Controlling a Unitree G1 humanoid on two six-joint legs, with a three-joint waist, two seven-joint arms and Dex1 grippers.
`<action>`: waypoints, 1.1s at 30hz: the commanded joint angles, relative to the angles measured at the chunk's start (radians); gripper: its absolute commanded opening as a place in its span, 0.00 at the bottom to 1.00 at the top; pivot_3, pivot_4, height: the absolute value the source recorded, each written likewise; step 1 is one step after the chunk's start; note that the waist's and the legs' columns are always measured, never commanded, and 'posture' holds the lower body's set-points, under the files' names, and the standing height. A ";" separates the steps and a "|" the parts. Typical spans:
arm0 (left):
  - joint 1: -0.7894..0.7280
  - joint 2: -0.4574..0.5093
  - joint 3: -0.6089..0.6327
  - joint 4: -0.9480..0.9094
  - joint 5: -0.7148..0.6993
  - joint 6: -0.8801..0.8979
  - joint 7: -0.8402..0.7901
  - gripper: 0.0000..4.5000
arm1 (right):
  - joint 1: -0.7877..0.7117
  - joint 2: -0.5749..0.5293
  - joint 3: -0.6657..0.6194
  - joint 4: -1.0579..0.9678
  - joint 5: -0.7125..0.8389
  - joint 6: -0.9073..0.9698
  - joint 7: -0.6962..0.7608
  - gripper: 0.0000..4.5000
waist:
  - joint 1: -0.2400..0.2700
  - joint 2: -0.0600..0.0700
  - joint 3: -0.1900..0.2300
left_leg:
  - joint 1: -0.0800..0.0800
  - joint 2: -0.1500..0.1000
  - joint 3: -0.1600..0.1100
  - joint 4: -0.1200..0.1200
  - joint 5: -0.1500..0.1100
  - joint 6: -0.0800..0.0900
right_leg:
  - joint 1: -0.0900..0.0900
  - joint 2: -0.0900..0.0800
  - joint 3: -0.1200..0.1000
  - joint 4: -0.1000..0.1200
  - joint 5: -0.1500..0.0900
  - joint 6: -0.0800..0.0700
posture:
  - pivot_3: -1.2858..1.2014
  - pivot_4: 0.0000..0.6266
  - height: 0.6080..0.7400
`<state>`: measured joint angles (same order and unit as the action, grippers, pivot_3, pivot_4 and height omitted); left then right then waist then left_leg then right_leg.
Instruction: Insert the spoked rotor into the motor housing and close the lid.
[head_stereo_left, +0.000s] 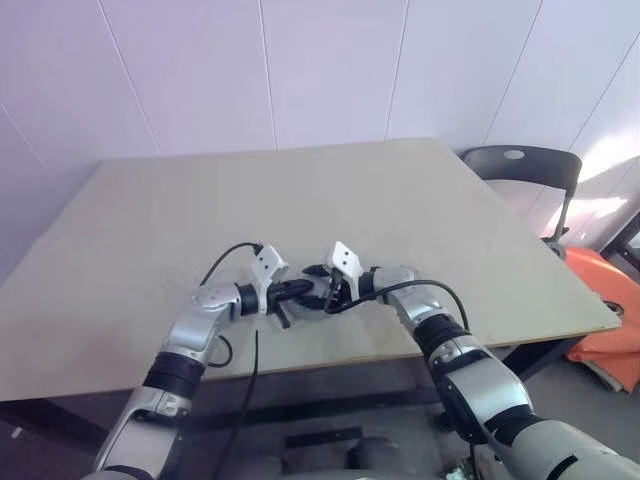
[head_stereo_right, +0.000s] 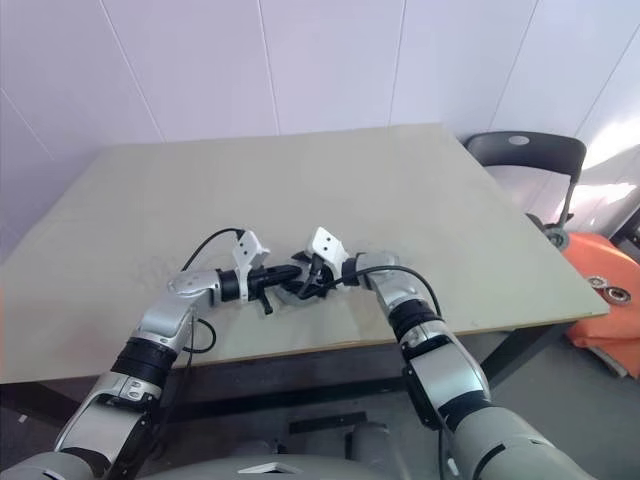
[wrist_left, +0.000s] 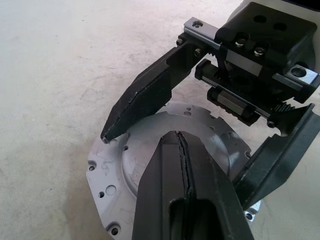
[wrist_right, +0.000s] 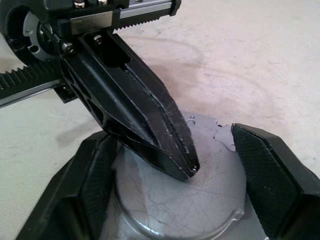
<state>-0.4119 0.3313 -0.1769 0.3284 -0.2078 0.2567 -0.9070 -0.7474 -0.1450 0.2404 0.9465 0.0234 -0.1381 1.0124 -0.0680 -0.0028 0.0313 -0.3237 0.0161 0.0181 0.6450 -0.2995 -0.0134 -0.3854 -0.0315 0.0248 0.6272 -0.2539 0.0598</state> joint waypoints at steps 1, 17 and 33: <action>0.030 0.002 -0.025 0.024 0.023 0.037 -0.004 0.00 | 0.013 -0.045 0.013 0.078 -0.077 0.033 -0.089 1.00 | -0.001 0.001 0.000 | 0.000 0.000 0.000 0.000 0.000 0.000 | 0.000 0.000 0.000 -0.001 0.000 0.000 | 0.52 0.00 1.00; 0.036 -0.005 -0.018 0.017 0.025 0.039 0.005 0.00 | 0.019 -0.079 -0.066 -0.118 0.110 0.172 0.218 1.00 | 0.023 0.003 -0.001 | -0.018 0.000 0.002 -0.007 0.002 0.004 | -0.010 -0.001 -0.001 -0.007 0.007 0.003 | 0.52 0.00 1.00; 0.043 -0.004 -0.017 0.008 0.015 0.057 -0.008 0.00 | -0.041 -0.081 -0.124 -0.082 0.110 0.170 0.127 1.00 | 0.027 0.003 -0.001 | -0.033 -0.003 0.005 -0.015 0.002 0.003 | -0.028 -0.013 -0.007 -0.010 0.005 0.001 | 0.52 0.00 1.00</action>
<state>-0.4132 0.3133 -0.1618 0.2842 -0.2203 0.2568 -0.9126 -0.7613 -0.2312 0.1320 0.8700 0.1338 0.0515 1.1510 -0.0414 0.0004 0.0305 -0.3572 0.0129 0.0234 0.6291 -0.2976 -0.0100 -0.4139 -0.0452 0.0177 0.6168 -0.2487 0.0609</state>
